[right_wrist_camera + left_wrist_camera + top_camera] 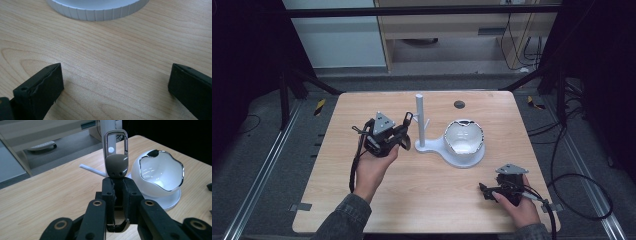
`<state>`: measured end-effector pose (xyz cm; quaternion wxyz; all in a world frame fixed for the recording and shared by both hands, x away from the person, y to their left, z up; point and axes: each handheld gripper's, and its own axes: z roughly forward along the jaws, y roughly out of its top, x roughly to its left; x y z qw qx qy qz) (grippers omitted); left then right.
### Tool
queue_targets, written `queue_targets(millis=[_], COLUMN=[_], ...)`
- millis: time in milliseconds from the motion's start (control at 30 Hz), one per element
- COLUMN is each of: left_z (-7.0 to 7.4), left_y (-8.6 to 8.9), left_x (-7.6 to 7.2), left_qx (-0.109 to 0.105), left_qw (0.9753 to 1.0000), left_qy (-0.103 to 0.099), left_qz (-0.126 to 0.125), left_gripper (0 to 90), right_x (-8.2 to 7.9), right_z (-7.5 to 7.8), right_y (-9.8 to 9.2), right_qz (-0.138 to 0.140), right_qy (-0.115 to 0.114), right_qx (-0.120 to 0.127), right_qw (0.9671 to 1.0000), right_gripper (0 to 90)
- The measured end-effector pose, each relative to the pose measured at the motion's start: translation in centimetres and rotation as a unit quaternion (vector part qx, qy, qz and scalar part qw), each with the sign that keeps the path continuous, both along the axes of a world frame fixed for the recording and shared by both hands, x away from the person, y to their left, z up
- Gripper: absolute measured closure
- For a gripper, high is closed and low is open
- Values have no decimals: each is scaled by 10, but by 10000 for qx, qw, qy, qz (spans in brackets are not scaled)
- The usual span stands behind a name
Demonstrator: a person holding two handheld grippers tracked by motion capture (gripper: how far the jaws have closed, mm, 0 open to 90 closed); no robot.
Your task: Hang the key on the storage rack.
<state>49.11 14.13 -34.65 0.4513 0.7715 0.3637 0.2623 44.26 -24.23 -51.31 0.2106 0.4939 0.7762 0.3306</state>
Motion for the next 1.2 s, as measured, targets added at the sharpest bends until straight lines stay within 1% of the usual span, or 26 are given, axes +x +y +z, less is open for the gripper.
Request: queue_targets(millis=[67, 100, 267, 300, 367, 600, 667, 767, 967, 1200], left_z=[-1, -2, -4, -5, -6, -8, -9, -10, -12, -14], left_y=[0, 0, 1, 1, 0, -6, -7, -8, -9, -11], left_x=[1, 2, 7, 9, 11, 13, 14, 15, 21, 23], left_qx=[41, -7, -58, -64, -75, -90, -65, -61, -119, -101], left_qw=[10000, 10000, 10000, 9999, 9999, 9999, 9999, 9999, 9998, 9998], left_qy=[-1, 9, 32, 69, 100, 109, 123, 146, 175, 191], left_qz=[17, 26, 65, 72, 44, 13, 6, 9, 47, 52], left_gripper=[805, 805, 805, 805, 805, 804, 804, 804, 804, 804], right_x=[0, 0, 0, 0, 0, 0, 0, 0, 0, 0], right_z=[0, 0, 0, 0, 0, 0, 0, 0, 0, 0], right_y=[0, 0, 0, 0, 0, 0, 0, 0, 0, 0], right_qz=[6, 11, 11, 0, 7, 15, 11, 12, 11, 12], right_qy=[12, 6, 6, 5, -6, 0, 6, 5, 3, 5], right_qx=[13, 8, 8, 7, -7, 1, 8, 7, 4, 6], right_qw=[10000, 10000, 10000, 10000, 10000, 10000, 10000, 10000, 10000, 10000], right_gripper=[4, 4, 4, 4, 4, 4, 4, 4, 4, 4])
